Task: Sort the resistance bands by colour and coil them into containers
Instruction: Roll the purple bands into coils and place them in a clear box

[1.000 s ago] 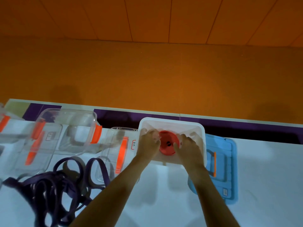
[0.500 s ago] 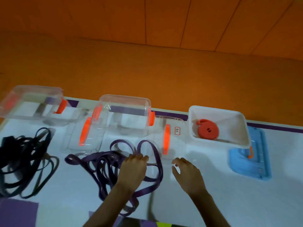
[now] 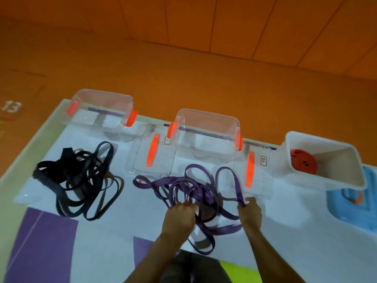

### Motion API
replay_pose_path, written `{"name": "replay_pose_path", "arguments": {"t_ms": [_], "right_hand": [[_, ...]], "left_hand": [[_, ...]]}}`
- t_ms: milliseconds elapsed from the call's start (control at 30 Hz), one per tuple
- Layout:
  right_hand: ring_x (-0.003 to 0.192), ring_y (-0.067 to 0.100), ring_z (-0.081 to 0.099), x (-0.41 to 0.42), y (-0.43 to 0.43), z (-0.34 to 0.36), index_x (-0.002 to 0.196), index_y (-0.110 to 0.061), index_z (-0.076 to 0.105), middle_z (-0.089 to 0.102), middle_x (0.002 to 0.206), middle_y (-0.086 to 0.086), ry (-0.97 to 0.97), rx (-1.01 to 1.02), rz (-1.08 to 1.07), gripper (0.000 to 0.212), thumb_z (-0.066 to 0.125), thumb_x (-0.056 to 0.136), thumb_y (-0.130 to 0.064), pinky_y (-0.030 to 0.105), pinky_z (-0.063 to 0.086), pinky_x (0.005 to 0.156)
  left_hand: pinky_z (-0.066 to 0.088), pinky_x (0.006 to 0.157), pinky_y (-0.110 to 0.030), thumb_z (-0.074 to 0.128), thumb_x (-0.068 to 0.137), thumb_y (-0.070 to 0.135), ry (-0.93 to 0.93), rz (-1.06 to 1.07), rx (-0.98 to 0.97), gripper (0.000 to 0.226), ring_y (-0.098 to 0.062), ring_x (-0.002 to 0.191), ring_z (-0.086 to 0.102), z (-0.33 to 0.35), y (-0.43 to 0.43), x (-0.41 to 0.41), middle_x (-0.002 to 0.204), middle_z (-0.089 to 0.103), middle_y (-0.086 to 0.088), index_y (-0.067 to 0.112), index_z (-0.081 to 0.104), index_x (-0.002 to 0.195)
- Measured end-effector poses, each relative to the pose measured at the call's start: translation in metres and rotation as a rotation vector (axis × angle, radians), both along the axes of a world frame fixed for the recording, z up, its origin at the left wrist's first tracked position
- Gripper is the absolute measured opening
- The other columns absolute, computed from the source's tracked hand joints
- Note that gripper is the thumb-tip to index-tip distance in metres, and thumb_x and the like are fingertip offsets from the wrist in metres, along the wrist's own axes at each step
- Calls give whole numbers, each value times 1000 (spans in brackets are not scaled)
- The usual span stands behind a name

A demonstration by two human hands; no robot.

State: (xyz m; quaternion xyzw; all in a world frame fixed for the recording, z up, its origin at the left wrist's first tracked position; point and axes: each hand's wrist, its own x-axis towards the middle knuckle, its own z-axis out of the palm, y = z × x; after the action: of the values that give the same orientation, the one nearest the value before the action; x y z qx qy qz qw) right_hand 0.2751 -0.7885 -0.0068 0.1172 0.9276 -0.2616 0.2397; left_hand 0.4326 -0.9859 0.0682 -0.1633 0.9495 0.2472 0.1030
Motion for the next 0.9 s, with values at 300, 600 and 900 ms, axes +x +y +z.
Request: {"name": "replay_pose_path", "arguments": {"t_ms": [300,600,900], "right_hand": [[90,17,71,29,3,39,103,-21,69,74,95,-8,142,-333,52,27,85,84,-10,28,51,81],[94,8,73,54,17,71,112,-26,67,78,103,-10,-8,-686,170,46,94,75,-22,19,57,79],[88,19,77,33,11,79,101,-9,76,80,91,3,-69,-800,-117,11,70,102,-17,24,59,75]], "left_hand": [[55,96,-33,65,103,35,-118,380,778,28,-15,107,71,4,26,-50,117,77,-2,15,76,120],[63,70,-31,68,93,-15,-148,1011,1494,34,-26,79,76,7,48,-77,109,74,-24,-6,67,125],[53,102,-34,58,97,-19,-162,998,1478,44,-28,111,64,-1,37,-75,134,65,-30,-10,58,140]]}}
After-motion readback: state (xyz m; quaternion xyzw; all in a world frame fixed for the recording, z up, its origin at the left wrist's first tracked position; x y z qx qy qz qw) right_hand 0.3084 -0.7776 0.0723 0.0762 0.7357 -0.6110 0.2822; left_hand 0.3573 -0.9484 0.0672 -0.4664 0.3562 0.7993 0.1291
